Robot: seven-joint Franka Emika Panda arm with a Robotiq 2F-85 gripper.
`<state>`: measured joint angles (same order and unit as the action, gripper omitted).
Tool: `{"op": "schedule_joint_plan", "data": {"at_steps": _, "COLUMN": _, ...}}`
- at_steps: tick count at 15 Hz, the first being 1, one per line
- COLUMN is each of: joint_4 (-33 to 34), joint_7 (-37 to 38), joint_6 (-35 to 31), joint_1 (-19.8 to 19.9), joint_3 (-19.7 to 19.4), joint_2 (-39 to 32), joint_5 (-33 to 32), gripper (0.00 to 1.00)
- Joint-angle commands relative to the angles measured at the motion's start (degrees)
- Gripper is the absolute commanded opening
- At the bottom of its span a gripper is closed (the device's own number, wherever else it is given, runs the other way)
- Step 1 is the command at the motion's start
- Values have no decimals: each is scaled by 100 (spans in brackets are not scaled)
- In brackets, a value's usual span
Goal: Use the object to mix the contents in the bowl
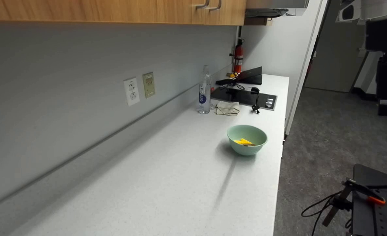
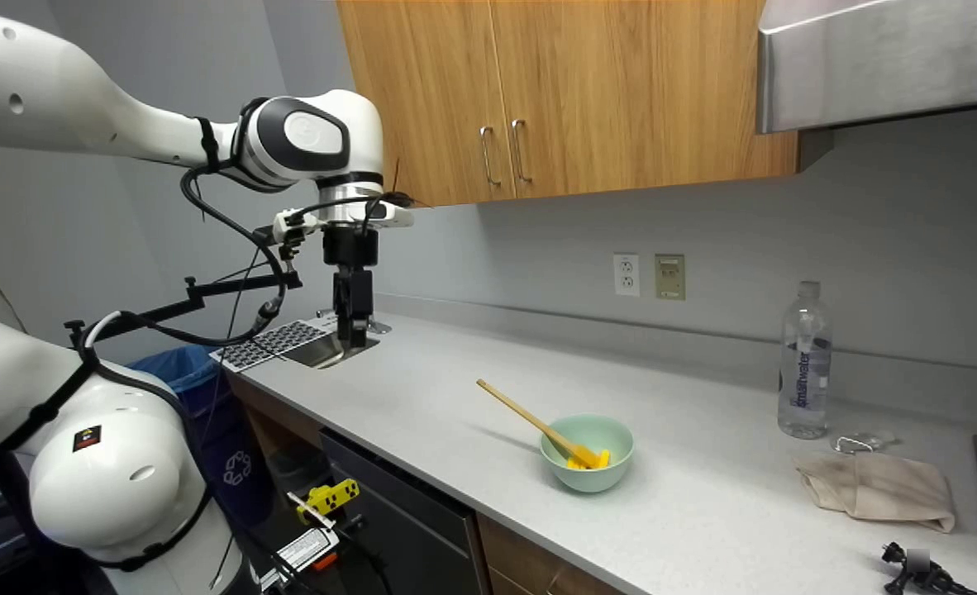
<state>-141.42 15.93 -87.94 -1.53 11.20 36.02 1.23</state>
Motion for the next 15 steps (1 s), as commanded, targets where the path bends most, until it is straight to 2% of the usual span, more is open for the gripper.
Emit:
{"op": "schedule_joint_plan", "data": {"at_steps": 1, "joint_4": -128, "joint_7": -62, "joint_6": -412, "joint_1": -74, "joint_3": -107, "joint_2": 73, "joint_5": -35, "gripper": 100}}
{"op": "schedule_joint_plan", "data": {"at_steps": 10, "joint_4": -106, "joint_7": -11, "joint_6": -488, "joint_1": -64, "joint_3": -104, "joint_2": -56, "joint_5": 0, "gripper": 100}}
{"op": "schedule_joint_plan", "data": {"at_steps": 15, "joint_4": -56, "joint_7": 342, "joint_6": -1201, "joint_1": 59, "joint_3": -242, "joint_2": -397, "joint_5": 330, "gripper": 100}}
